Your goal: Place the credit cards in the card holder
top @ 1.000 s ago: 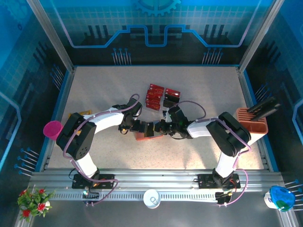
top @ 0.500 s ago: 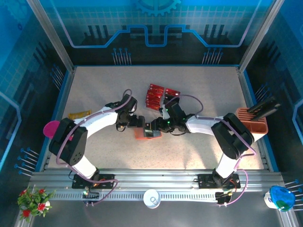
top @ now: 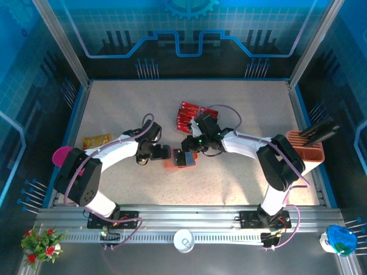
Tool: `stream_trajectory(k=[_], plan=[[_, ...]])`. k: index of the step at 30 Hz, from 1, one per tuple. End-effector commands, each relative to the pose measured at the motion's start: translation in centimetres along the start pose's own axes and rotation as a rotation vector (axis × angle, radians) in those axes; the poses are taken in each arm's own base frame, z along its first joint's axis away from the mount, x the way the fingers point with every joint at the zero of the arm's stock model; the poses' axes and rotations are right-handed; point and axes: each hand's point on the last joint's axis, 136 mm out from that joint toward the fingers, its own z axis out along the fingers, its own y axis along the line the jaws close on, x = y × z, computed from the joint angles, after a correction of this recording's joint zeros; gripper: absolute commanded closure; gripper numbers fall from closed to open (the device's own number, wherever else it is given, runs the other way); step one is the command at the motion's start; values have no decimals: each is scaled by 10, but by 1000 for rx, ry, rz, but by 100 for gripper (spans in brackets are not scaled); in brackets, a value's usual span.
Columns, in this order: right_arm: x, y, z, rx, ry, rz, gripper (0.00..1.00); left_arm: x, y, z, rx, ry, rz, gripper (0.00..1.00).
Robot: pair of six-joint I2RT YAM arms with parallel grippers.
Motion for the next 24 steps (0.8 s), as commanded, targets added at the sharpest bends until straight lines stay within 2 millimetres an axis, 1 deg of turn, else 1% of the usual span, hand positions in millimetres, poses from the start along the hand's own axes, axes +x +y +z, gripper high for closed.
stream_trajectory(k=[1,9,15,21,24], plan=[[9,-4,13,34,57,-21,90,10,14,12,-58,45,-3,1],[21,-13,32,76,121,-44,94,11,19,26,-89,70,13,1],[32,-15,47,94,169,-50,94,9,17,29,-86,71,22,1],[41,-3,65,71,210,-56,95,6,14,27,-75,55,30,1],[38,6,66,45,210,-57,95,2,12,23,-64,40,31,1]])
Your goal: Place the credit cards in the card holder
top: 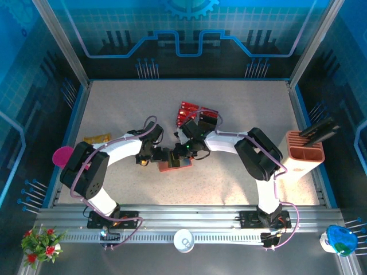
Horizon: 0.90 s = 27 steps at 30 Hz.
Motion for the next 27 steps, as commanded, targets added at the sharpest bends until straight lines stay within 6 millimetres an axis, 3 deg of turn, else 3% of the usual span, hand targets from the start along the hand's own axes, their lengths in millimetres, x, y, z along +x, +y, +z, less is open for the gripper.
stream_trajectory(k=[1,4,8,14,18,27], plan=[[4,9,3,-20,32,1,95,-6,-1,2,3,-15,28,1],[-6,17,-17,-37,-15,-7,95,-10,-5,-2,18,-30,26,1],[-17,14,-58,-18,-113,2,90,-16,-11,-9,43,-50,22,1],[-7,-20,-94,114,-173,25,66,-24,-19,-22,82,-84,15,1],[1,-40,-95,189,-154,46,56,-27,-24,-29,106,-98,13,1],[8,-58,-61,256,-69,63,54,-29,-27,-36,120,-107,19,1]])
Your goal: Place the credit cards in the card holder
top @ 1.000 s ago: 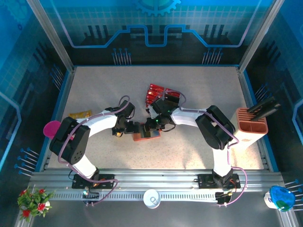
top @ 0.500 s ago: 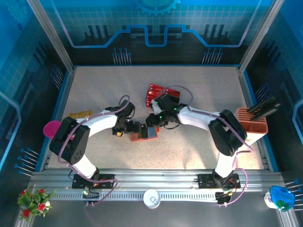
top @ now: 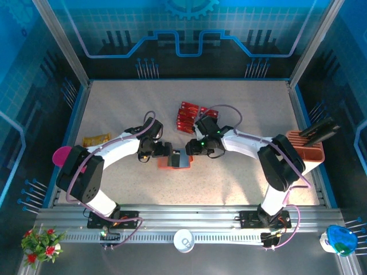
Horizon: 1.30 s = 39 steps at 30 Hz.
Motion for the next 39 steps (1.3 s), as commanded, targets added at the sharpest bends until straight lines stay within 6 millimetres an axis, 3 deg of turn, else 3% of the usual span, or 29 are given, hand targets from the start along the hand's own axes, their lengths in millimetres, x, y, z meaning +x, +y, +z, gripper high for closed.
stream_trajectory(k=[1,9,19,23,26,29,33,39], plan=[[6,-5,11,48,40,-11,56,-10,-9,-12,44,-31,14,1],[6,-20,12,103,41,-4,100,-10,-11,-12,49,-26,24,1],[25,-61,-16,163,23,61,100,-13,-18,-13,76,-20,33,1],[28,-66,-25,161,12,75,99,-13,-21,-12,89,-13,32,1],[25,-64,-32,153,-3,76,76,-14,-25,-12,102,-10,34,1],[17,-57,-44,144,-37,77,67,-16,-29,-16,120,-14,36,1],[5,-44,-62,113,-86,75,69,-16,-36,-20,141,-16,45,1],[2,-23,-60,41,-80,68,89,-2,-38,-11,129,18,67,1]])
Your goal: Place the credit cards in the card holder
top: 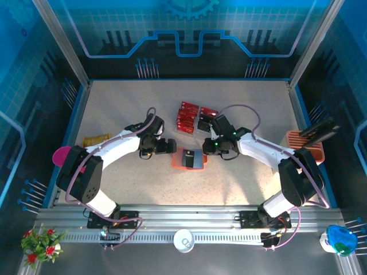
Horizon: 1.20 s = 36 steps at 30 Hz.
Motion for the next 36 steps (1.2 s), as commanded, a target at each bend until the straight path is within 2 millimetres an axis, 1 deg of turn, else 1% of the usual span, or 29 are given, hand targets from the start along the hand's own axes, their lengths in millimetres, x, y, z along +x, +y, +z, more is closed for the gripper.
stream_trajectory(k=[1,4,7,14,18,24,31,33,36], plan=[[-1,16,-1,-47,16,1,91,8,-7,4,17,24,31,1],[1,26,9,-70,35,-10,96,18,-3,12,-7,48,48,1],[4,34,19,-79,58,-27,99,25,4,18,-35,64,57,1],[6,48,42,-94,98,-51,100,32,20,29,-99,86,67,1],[2,53,50,-95,105,-65,100,33,25,36,-123,96,68,1],[4,51,63,-77,131,-76,100,34,29,41,-142,103,72,1],[18,40,79,-44,178,-80,100,38,33,45,-155,114,76,1],[21,39,83,-39,192,-83,100,38,33,46,-155,115,77,1],[24,43,87,-41,202,-90,100,38,33,46,-152,115,77,1]])
